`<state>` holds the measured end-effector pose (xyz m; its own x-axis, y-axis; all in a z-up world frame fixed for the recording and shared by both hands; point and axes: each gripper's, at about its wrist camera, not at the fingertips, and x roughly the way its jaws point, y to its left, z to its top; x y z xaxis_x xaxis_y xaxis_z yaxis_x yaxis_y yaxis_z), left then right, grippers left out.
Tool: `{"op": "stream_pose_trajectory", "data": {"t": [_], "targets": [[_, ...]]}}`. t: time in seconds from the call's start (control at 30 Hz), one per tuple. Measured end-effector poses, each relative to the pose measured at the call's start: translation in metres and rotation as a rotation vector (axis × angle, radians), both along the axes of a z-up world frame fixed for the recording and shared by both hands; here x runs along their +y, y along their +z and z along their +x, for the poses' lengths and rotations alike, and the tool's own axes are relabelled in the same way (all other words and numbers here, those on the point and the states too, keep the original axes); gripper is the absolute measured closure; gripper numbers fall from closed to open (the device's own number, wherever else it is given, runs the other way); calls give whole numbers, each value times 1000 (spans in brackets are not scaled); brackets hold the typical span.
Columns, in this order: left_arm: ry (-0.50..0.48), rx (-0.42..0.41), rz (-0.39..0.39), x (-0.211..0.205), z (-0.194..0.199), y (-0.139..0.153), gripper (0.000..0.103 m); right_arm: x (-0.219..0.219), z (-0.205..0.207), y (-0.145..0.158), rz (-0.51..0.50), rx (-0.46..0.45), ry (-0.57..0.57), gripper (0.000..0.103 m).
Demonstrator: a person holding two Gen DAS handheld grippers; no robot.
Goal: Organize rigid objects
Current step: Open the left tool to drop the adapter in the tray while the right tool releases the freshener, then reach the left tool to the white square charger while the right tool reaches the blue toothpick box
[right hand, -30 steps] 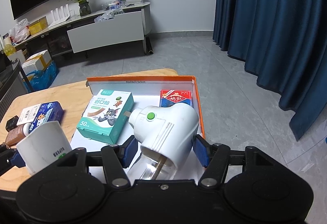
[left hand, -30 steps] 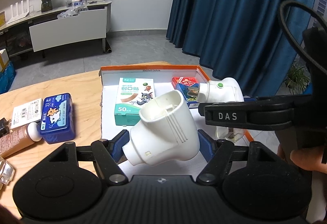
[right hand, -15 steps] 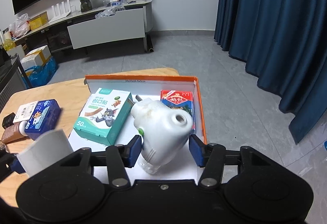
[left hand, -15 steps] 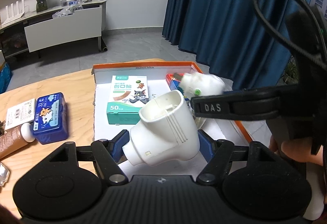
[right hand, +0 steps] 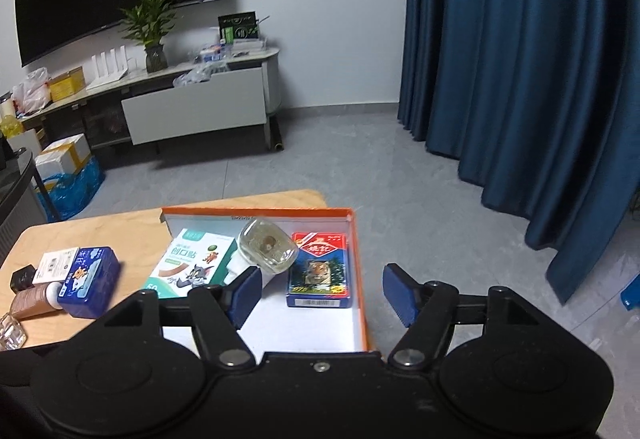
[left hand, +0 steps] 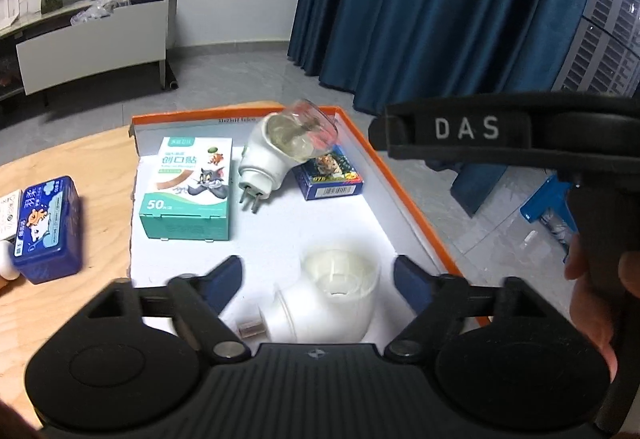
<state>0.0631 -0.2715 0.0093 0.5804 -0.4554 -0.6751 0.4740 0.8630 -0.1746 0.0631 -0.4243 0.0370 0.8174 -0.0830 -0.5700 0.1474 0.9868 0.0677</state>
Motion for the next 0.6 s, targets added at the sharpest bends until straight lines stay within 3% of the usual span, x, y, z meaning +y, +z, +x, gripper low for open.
{"op": "stream_pose_trajectory", "data": {"t": [0.3,0.6], "targets": [[59,-51,18,20,-18,15,11,14,-20,5,11,-9,8,21],[180,-128,64,80,-59,21,8,53,-35,7,3,0,99,21]]}}
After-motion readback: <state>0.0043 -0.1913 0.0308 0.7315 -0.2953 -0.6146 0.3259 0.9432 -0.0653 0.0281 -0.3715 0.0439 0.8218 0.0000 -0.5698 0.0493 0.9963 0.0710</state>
